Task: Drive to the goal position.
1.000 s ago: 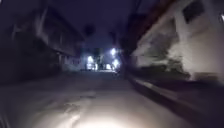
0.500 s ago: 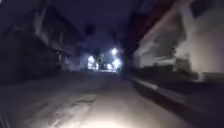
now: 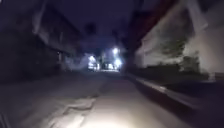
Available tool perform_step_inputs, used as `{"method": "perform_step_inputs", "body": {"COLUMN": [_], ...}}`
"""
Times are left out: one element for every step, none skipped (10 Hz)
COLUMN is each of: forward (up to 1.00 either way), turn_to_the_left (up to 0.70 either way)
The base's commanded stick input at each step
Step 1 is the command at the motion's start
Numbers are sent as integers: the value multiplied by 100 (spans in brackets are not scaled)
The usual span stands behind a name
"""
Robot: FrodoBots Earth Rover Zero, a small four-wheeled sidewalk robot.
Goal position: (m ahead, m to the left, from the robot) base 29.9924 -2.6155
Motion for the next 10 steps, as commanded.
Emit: {"method": "perform_step_inputs", "body": {"forward": [70, 70, 70, 70, 70, 70, 70, 70, 70, 70], "turn_to_the_left": [0, 0, 0, 0, 0, 0, 0, 0, 0, 0]}}
